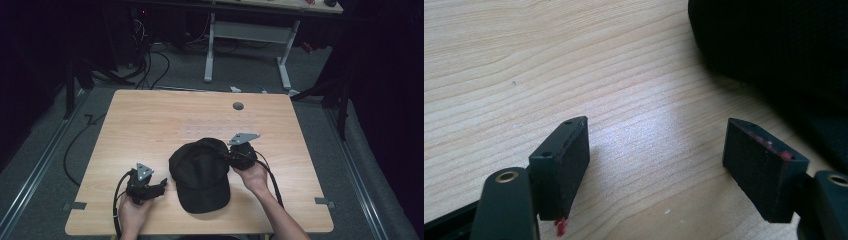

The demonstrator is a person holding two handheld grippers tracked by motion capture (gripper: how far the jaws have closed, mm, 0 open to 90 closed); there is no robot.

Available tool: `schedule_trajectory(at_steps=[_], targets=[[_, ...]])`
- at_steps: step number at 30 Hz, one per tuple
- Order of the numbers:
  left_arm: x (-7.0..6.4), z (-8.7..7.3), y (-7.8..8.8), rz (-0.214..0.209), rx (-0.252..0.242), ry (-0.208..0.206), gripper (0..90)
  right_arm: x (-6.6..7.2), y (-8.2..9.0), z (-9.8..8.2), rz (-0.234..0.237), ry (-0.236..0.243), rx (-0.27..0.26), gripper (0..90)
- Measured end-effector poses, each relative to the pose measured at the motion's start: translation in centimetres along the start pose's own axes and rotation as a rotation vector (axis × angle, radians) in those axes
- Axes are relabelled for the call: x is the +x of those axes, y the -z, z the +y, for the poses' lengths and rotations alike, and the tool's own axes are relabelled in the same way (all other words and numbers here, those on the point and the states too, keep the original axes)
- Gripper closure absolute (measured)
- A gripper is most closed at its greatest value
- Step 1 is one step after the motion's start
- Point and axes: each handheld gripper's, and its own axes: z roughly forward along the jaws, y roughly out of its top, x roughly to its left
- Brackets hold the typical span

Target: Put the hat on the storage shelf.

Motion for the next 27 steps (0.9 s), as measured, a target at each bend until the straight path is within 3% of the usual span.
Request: schedule_trajectory(at_steps=[6,12,27], targets=[[0.0,0.0,0.0,-0.001,-0.001,0.002,27.3,-0.2,1.1,0.1,0.015,-0.008,-0.036,87.3],[0.0,0.0,0.0,-0.001,-0.002,0.004,27.4,-0.9,2.6,0.0,0.059,-0.040,-0.091,87.3],[-0.1,0.0,-0.1,0.006,-0.003,-0.002,27.3,-1.8,5.6,-0.4,0.043,-0.041,-0.149,87.3]])
